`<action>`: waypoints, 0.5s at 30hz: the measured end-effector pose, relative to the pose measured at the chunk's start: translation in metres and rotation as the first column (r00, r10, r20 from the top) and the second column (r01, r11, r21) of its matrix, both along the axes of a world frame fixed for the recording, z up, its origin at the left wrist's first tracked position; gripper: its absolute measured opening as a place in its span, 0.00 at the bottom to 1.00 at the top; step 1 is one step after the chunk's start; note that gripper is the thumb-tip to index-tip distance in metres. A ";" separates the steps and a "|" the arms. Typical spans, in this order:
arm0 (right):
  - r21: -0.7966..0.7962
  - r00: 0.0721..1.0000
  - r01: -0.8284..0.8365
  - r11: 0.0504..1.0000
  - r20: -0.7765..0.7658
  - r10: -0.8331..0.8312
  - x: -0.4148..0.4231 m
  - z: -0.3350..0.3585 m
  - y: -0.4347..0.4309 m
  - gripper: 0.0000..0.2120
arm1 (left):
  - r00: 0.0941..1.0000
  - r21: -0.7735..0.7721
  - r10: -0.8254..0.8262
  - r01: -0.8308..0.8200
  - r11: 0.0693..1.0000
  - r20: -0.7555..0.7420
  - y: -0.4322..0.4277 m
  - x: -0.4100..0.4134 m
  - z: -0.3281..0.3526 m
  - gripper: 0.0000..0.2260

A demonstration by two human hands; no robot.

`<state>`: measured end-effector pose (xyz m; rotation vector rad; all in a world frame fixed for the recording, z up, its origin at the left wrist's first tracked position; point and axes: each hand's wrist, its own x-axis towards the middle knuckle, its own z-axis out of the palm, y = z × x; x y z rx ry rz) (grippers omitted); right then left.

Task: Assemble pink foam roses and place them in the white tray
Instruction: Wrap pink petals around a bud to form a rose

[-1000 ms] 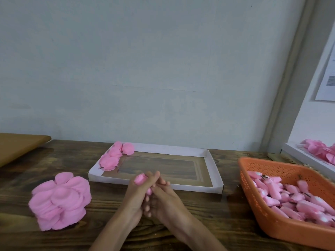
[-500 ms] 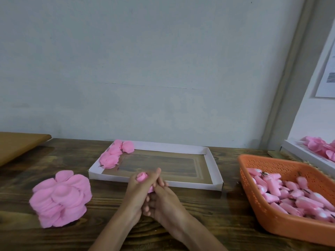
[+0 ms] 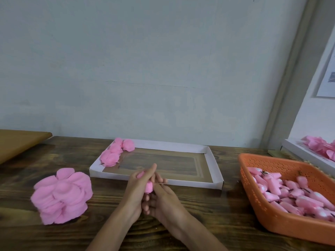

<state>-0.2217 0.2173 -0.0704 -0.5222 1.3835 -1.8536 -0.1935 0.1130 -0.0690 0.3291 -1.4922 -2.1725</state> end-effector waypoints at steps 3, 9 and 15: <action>0.011 0.999 0.014 1.000 0.035 -0.014 -0.001 -0.003 -0.001 0.17 | 1.000 -0.028 -0.015 0.015 0.999 -0.008 0.001 0.002 0.002 0.25; -0.110 0.998 0.069 0.992 0.000 -0.070 0.004 -0.006 -0.002 0.12 | 0.998 0.002 0.027 -0.027 1.000 0.050 -0.005 0.002 -0.002 0.24; -0.164 0.950 0.207 0.965 -0.204 -0.238 -0.020 -0.002 -0.004 0.12 | 0.995 0.032 -0.046 0.049 0.998 -0.087 -0.006 -0.003 -0.008 0.27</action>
